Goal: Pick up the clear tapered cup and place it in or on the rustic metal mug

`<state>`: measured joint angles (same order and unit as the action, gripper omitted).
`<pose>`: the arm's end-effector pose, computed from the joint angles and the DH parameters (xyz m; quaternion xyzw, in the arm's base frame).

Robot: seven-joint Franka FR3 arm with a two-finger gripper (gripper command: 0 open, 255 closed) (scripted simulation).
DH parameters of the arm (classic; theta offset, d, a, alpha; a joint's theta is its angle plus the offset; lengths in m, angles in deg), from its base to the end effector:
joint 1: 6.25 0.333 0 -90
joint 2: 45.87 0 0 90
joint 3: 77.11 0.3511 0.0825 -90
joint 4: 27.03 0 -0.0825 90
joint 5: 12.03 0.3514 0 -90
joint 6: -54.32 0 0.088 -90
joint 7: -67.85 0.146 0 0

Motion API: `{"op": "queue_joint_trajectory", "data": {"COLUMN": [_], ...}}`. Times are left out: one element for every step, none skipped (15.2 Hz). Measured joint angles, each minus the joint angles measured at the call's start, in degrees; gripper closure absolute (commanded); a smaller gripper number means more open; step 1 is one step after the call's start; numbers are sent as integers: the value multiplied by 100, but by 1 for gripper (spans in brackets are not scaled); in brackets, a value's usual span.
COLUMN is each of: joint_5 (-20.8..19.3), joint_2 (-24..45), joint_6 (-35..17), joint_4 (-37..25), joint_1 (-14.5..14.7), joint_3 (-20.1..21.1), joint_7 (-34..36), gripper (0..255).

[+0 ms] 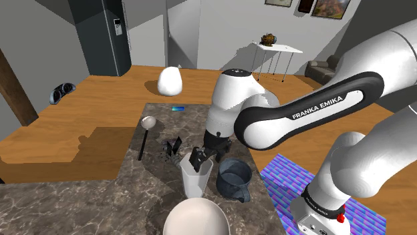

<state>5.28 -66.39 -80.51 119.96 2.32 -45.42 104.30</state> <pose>0.2967 0.2678 0.3949 -0.9952 0.0773 -0.0328 0.0503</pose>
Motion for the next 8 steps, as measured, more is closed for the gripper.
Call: {"op": "queue_joint_trajectory", "data": {"joint_5": [1, 1, 1, 1, 1, 1, 1, 1], "joint_2": [0, 1, 1, 2, 2, 2, 2, 2], "joint_6": [-3, -4, -5, -6, -6, -6, -6, -6], "joint_4": [2, 3, 3, 3, 3, 4, 4, 4], "joint_1": [0, 0, 0, 0, 0, 0, 0, 0], "joint_3": [1, 1, 1, 1, 1, 1, 1, 2], "joint_7": [0, 0, 0, 0, 0, 0, 0, 0], "gripper": [0, 0, 255, 255, 255, 255, 255, 255]}}
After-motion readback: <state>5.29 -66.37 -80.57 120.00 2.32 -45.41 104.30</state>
